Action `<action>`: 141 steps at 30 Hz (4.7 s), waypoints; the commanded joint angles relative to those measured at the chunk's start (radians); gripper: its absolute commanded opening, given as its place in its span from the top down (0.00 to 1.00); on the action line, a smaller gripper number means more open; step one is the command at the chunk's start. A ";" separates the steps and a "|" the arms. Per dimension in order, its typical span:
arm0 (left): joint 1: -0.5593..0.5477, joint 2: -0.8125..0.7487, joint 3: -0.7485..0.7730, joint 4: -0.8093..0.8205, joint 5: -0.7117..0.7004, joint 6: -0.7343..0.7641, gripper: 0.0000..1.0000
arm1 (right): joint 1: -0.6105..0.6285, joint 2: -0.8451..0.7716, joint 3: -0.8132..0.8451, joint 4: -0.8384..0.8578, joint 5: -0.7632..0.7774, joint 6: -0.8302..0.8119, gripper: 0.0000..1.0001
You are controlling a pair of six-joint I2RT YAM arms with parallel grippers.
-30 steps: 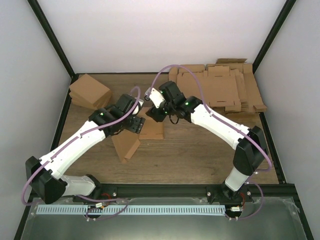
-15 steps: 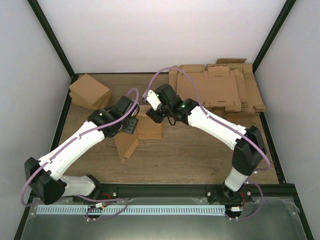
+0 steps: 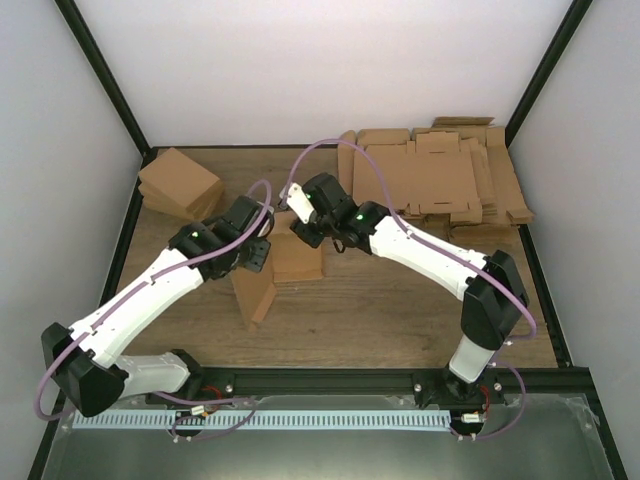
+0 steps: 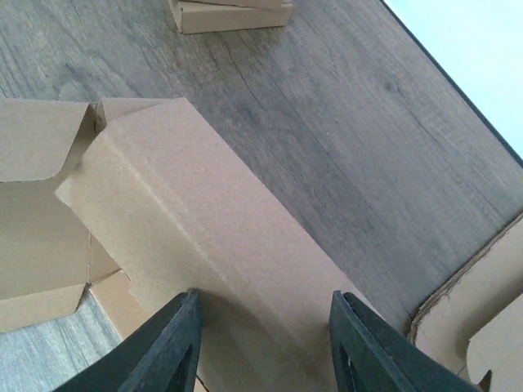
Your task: Fold the paper box
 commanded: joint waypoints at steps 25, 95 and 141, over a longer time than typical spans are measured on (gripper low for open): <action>0.013 -0.171 -0.125 0.267 0.070 0.007 0.91 | 0.076 -0.046 -0.270 0.294 0.173 -0.142 0.52; 0.013 -0.405 0.226 0.212 -0.034 -0.121 0.00 | 0.030 -0.151 -0.261 0.026 0.089 0.113 0.99; 0.434 -0.362 -0.624 0.486 0.693 -0.445 0.06 | -0.399 -0.454 -0.665 0.138 -0.436 0.667 0.42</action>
